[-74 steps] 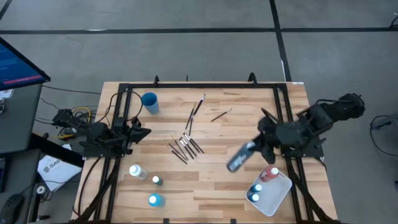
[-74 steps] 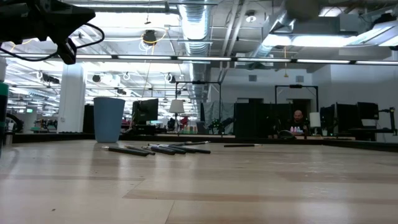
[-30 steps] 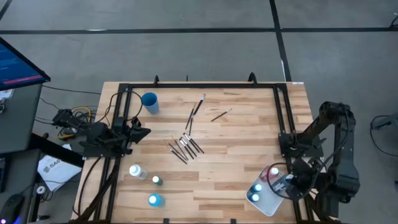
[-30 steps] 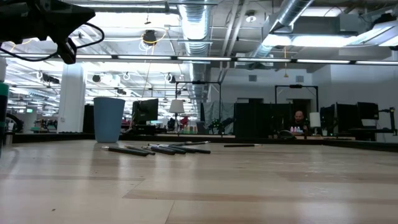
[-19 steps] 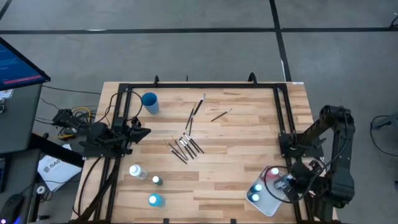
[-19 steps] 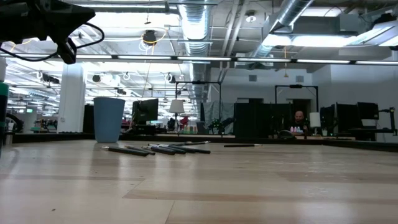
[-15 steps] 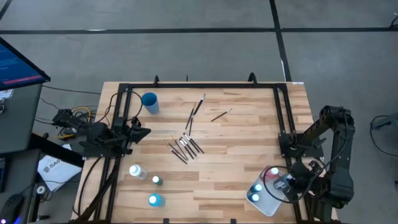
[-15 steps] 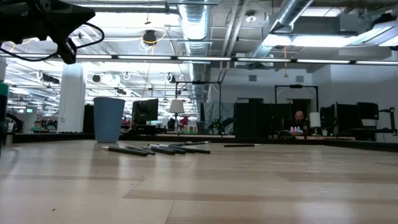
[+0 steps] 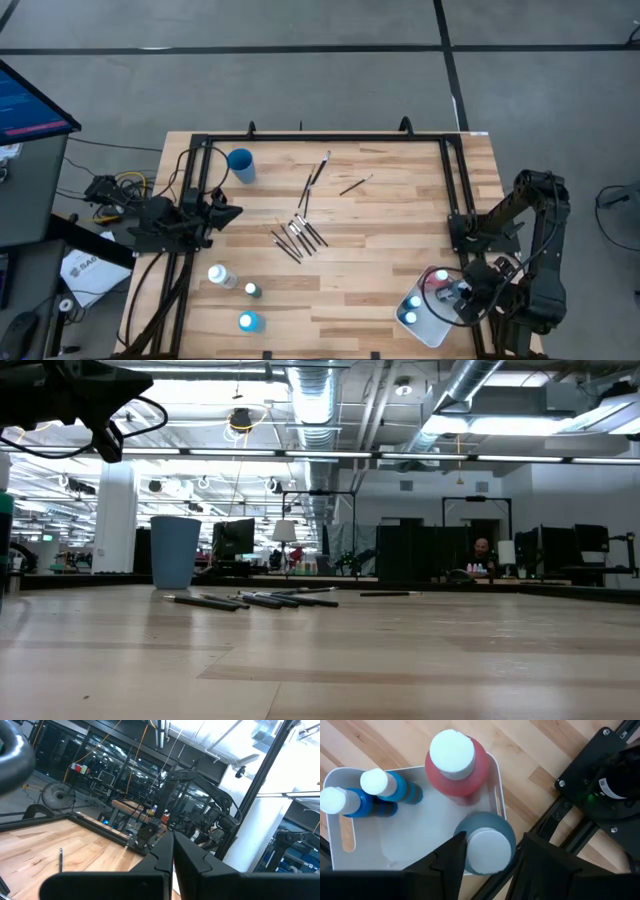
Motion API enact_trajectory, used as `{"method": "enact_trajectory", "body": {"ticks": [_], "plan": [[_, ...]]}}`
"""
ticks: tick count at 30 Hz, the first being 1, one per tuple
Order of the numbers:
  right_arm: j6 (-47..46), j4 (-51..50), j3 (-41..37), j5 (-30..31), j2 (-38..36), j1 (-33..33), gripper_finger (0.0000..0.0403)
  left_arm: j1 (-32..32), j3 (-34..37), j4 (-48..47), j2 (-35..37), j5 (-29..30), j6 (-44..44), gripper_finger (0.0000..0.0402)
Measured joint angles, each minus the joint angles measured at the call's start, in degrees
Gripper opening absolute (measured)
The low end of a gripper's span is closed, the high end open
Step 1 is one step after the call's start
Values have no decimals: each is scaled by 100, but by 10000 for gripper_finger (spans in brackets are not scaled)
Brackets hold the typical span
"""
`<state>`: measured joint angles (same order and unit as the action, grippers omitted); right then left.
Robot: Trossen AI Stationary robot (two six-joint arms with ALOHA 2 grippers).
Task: Pick & Place Paint Supplies
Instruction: Put the large green paint bottle into the white bin, then put the large white paint bottle into the white bin
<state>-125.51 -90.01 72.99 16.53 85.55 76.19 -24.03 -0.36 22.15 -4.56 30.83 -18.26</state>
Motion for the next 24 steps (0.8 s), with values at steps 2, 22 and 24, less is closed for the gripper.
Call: {"method": "enact_trajectory", "body": {"ticks": [2, 22, 24], "plan": [[83, 0, 2, 0, -46, -44, 201, 0, 0, 0, -1, -1, 0, 4], [1854, 30, 328, 622, -894, -670, 215, 0, 1, 2, 0, -1, 0, 4], [2034, 27, 328, 858, -971, -711, 212, 0, 1, 0, -2, 0, 0, 4]]}}
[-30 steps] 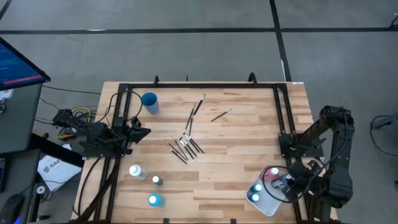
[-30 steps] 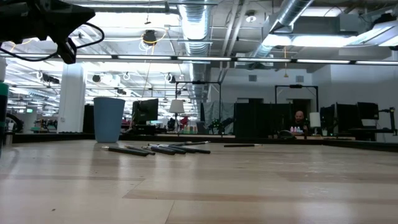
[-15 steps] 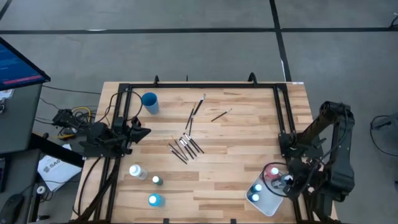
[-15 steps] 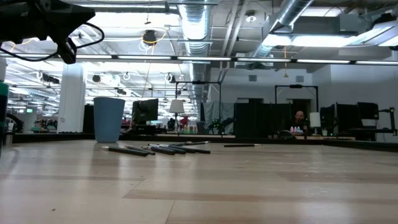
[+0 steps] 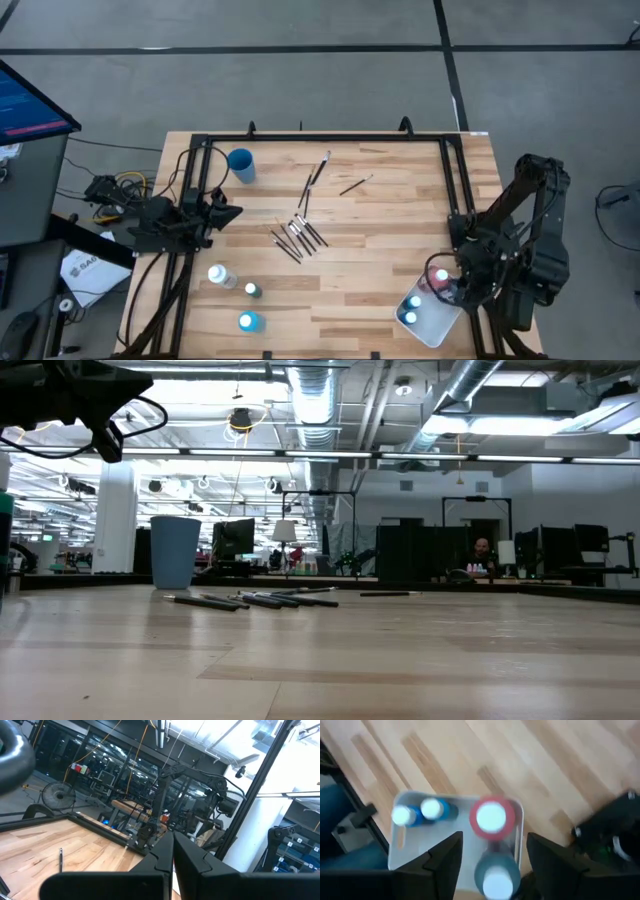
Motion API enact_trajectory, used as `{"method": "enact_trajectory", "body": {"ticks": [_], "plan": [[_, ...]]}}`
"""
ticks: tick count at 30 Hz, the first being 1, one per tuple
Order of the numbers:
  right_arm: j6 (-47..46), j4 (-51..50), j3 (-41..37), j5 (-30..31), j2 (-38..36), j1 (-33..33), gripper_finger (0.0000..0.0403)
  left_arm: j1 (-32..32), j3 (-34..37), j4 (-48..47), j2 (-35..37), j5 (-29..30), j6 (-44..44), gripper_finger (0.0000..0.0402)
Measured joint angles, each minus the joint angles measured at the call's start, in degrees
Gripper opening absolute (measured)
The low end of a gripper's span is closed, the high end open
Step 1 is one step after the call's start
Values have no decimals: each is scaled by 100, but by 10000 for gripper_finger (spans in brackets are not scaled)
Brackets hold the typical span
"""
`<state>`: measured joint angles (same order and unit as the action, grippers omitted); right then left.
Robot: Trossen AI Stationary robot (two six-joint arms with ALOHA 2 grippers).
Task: Pick & Place Paint Supplies
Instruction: Put the large white paint bottle into the white bin
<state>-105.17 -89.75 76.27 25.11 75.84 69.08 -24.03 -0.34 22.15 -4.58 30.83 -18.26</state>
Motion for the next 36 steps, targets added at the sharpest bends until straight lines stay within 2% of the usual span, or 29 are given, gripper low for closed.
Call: {"method": "enact_trajectory", "body": {"ticks": [10, 13, 25, 30, 36], "plan": [[986, 202, 0, 2141, -208, -18, 196, 0, -2, 30, 2, 0, 0, 4], [1322, 189, 0, 2538, -206, -14, 190, 0, -1, 36, 2, 0, 0, 4], [2207, 158, -4, 2994, -197, -182, 166, 0, 0, 647, 0, 0, -60, 4], [2394, 138, -4, 3424, -197, -180, 161, 0, -9, 1573, -119, 0, -153, 4], [2475, 109, -4, 3520, -197, -180, 159, 0, -904, 1658, -884, -102, 621, 5]]}}
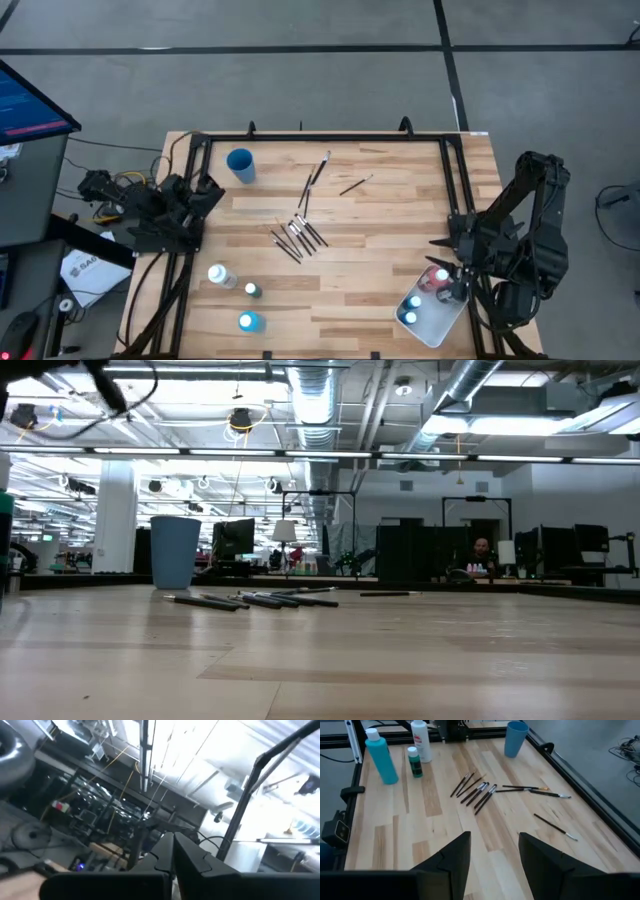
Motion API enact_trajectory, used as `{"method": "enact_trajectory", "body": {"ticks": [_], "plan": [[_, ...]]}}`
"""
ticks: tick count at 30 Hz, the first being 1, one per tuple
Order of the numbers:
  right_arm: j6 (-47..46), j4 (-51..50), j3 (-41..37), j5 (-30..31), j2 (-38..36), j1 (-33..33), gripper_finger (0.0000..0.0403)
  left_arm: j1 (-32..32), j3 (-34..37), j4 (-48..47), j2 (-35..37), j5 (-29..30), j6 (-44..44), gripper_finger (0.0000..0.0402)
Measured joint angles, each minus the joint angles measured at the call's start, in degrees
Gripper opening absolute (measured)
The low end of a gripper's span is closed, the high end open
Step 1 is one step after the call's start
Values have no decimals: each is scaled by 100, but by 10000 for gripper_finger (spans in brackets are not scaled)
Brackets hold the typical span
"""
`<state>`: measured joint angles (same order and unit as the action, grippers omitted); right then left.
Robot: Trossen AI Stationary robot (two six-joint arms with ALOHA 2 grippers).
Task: Pick & Place Paint Supplies
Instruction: Put the large white paint bottle into the white bin
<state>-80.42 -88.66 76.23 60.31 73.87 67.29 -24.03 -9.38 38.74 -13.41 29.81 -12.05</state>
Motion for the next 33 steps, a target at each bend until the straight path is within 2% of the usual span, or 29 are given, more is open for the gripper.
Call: {"method": "enact_trajectory", "body": {"ticks": [3, 6, 12, 15, 18, 21, 25, 29, 33], "plan": [[-2, 25, 0, 0, 2, 0, 159, 0, -625, -108, -700, -113, 765, 19], [-8, 102, 0, 0, 2, 0, 159, 0, -1288, -767, -1442, -112, 1280, 50], [-17, 230, 0, -4, 2, 0, 159, -1, -2371, -2798, -2760, -110, 1142, 138], [-18, 234, 0, -5, 2, 0, 159, -23, -2802, -4043, -3181, -111, 630, 187], [-61, 236, 0, -14, 2, 0, 159, -128, -3202, -5255, -3387, -130, -276, 226], [-61, 236, 0, -22, 2, 2, 159, -341, -3440, -6121, -3518, -452, -1113, 250], [-61, 236, 0, -22, 2, 2, 159, -807, -3629, -6528, -3586, -846, -1679, 258], [-63, 237, -2, -22, 4, -9, 159, -1319, -3777, -7085, -3580, -871, -2045, 250], [-188, 249, -2, -22, 7, -37, 159, -1828, -3777, -7938, -3590, -926, -2903, 236]]}}
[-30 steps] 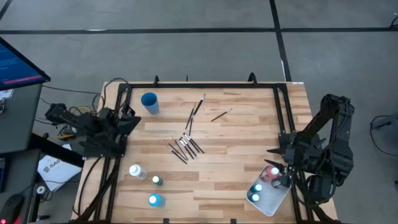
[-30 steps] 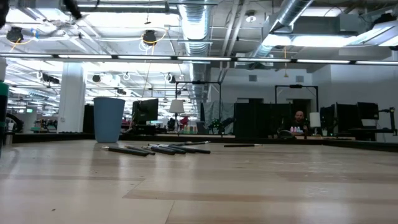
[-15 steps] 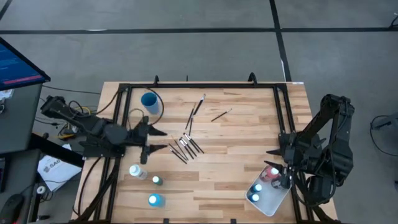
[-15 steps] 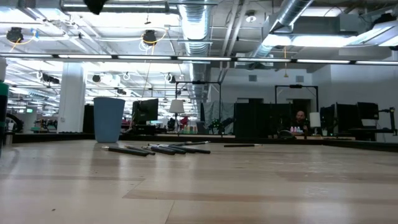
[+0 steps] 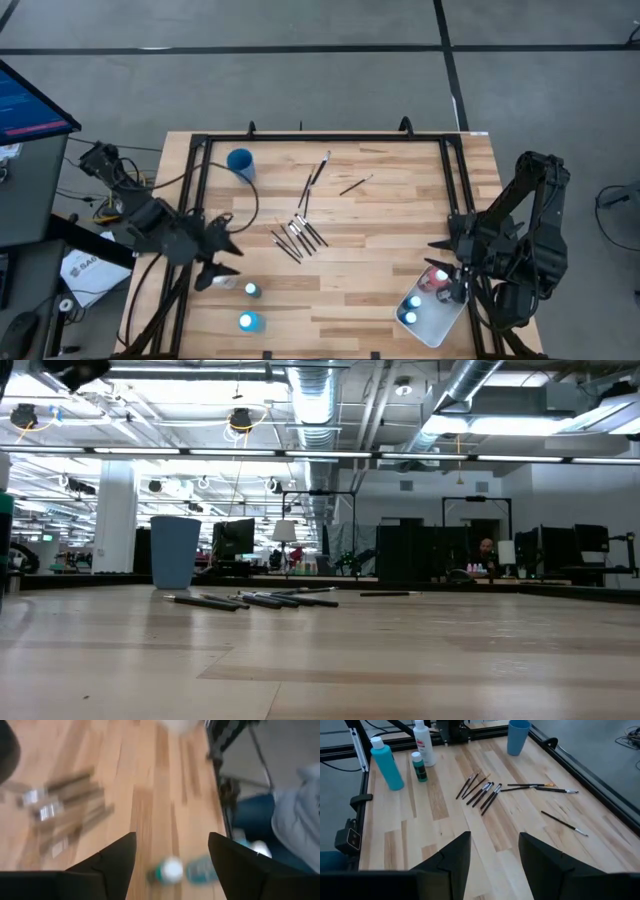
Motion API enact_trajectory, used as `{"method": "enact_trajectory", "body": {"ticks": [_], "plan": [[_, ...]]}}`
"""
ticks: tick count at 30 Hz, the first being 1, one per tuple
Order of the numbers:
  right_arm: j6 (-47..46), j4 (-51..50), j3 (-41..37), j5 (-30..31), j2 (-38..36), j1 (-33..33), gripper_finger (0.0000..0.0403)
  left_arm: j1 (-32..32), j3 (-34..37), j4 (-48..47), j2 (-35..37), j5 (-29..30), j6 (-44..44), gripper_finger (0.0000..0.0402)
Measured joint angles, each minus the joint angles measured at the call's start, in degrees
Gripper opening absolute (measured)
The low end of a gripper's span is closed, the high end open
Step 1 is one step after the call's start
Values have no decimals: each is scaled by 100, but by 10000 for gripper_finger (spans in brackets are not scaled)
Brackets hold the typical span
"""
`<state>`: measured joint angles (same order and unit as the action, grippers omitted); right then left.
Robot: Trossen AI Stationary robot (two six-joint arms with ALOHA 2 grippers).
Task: Pick & Place Paint Supplies
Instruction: Put the large white paint bottle into the white bin
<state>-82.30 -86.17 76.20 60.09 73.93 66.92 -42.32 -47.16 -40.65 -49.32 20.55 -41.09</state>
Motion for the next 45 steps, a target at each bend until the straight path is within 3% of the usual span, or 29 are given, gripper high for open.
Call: {"method": "enact_trajectory", "body": {"ticks": [5, 12, 26, 40, 45], "plan": [[-26, 9, 0, -1, 0, 0, 159, -411, 2, -765, -33, -50, -734, 221], [-26, 15, -2, 22, 0, -118, 159, -622, 2, -1248, -27, -108, -934, 212], [15, 8, -2, 29, 0, -175, 159, -628, 2, -1330, -140, -735, -938, 211], [18, 7, -2, 44, 0, -184, 159, -650, -20, -1539, -645, -958, -876, 209], [18, 9, -2, 44, 0, -184, 159, -650, -15, -1578, -647, -937, -874, 189]]}}
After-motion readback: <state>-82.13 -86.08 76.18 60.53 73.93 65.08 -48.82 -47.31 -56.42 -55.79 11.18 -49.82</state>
